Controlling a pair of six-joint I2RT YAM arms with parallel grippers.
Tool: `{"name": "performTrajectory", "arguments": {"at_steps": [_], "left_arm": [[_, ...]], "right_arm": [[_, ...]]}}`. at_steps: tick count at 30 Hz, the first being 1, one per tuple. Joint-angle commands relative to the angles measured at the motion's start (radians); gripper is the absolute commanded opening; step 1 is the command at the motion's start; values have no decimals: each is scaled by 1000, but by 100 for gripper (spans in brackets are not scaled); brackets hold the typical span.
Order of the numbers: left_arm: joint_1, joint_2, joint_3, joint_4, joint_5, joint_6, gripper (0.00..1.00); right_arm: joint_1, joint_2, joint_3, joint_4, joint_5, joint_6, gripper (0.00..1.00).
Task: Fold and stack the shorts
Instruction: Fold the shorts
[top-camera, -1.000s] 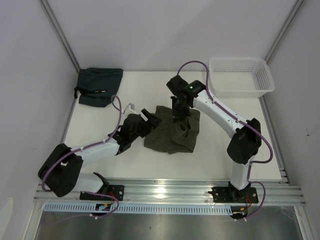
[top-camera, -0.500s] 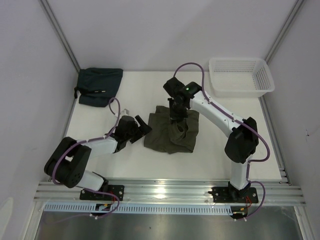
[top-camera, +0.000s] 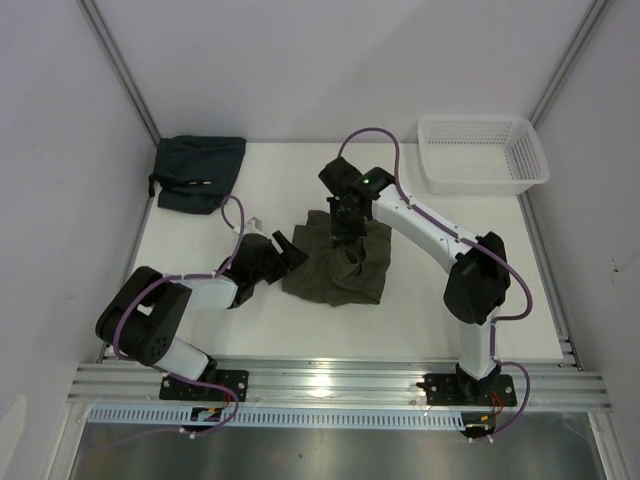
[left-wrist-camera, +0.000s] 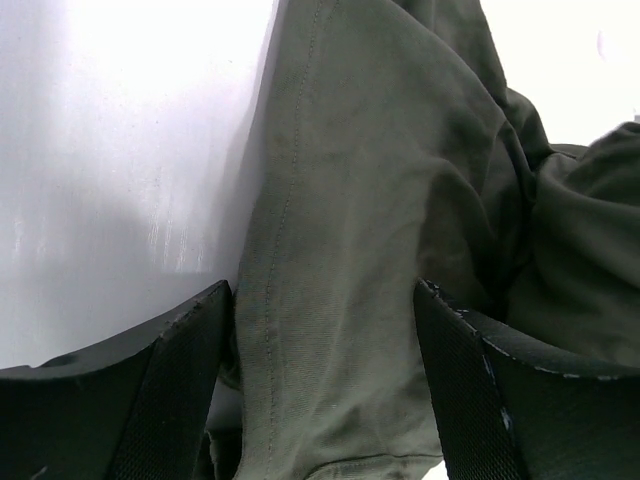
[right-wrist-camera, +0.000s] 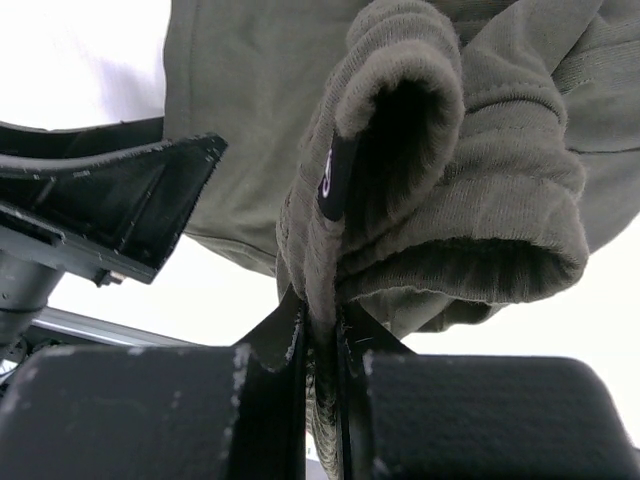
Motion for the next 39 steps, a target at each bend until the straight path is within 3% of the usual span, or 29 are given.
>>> {"name": "performTrajectory", "arguments": {"at_steps": [1,16,19,22,27,29,30,32,33,34,39], "left_arm": [[2,33,-48,-72,0,35,77],[2,53,-71,-31,18,37,77],[2,49,-84,-37,18,35,77],[2,6,-90,-71,3,38,77],[27,-195,-109,-238,-108,55,79],[42,-276,-112,-311,-141,60,80],[62,-298,-124,-321,-137,63,80],[77,-344,-129,-357,-138,69,80],[81,-385,-135,-368,-143,71,80],[81,-404,-140,-379,-149,77,80],[82,-490,-137,-441,-181,88,80]], "right_arm": [[12,34,55,74,-20,21,0],[21,148,107,170,-82,66,1],[20,172,116,178,-72,80,14],[18,185,113,187,-59,86,18],[14,185,118,197,-61,86,20],[14,186,127,198,-61,89,33],[15,189,128,203,-63,90,58],[18,186,128,212,-66,93,77],[18,183,127,221,-70,103,92],[20,182,124,230,-78,104,96],[24,122,55,396,-188,120,97]]}}
